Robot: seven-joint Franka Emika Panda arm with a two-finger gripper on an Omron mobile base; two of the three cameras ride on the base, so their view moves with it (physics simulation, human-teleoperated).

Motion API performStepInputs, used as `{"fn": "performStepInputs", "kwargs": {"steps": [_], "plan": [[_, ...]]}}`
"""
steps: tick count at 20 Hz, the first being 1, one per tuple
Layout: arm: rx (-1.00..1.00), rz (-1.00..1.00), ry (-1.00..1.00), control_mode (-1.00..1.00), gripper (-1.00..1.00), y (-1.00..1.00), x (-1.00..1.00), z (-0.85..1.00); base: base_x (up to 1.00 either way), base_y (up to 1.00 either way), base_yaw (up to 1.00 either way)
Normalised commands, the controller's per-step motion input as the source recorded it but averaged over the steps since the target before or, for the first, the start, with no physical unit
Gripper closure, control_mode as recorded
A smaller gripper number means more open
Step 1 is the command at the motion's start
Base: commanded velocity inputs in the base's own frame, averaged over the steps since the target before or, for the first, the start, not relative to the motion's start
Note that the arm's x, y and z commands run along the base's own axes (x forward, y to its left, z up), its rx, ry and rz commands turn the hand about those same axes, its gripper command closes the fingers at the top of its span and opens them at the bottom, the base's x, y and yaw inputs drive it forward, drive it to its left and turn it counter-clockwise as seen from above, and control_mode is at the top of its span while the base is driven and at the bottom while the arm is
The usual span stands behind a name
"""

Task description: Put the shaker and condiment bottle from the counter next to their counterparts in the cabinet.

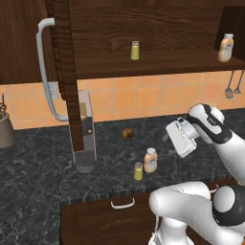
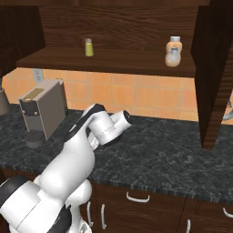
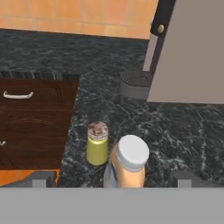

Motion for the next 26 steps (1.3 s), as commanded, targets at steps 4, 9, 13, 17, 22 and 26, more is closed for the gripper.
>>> {"fn": "performStepInputs", "kwargs": {"steps": [4, 9, 13, 17, 22, 26], "plan": [[0.00, 0.00, 0.00, -1.00, -1.00, 0.00, 0.21, -0.22, 0.00, 0.00, 0.00], [-0.02, 0.00, 0.00, -1.00, -1.00, 0.01, 0.17, -0.29, 0.00, 0.00, 0.00], [0.00, 0.00, 0.00, -1.00, -1.00, 0.00, 0.12, -0.21, 0.00, 0.00, 0.00], [0.00, 0.00, 0.00, -1.00, -1.00, 0.09, 0.02, -0.18, 0.00, 0.00, 0.00], [-0.05, 0.00, 0.00, -1.00, -1.00, 0.25, 0.01, -0.17, 0.00, 0.00, 0.00], [-0.04, 0.00, 0.00, -1.00, -1.00, 0.23, 0.00, -0.15, 0.00, 0.00, 0.00]]}}
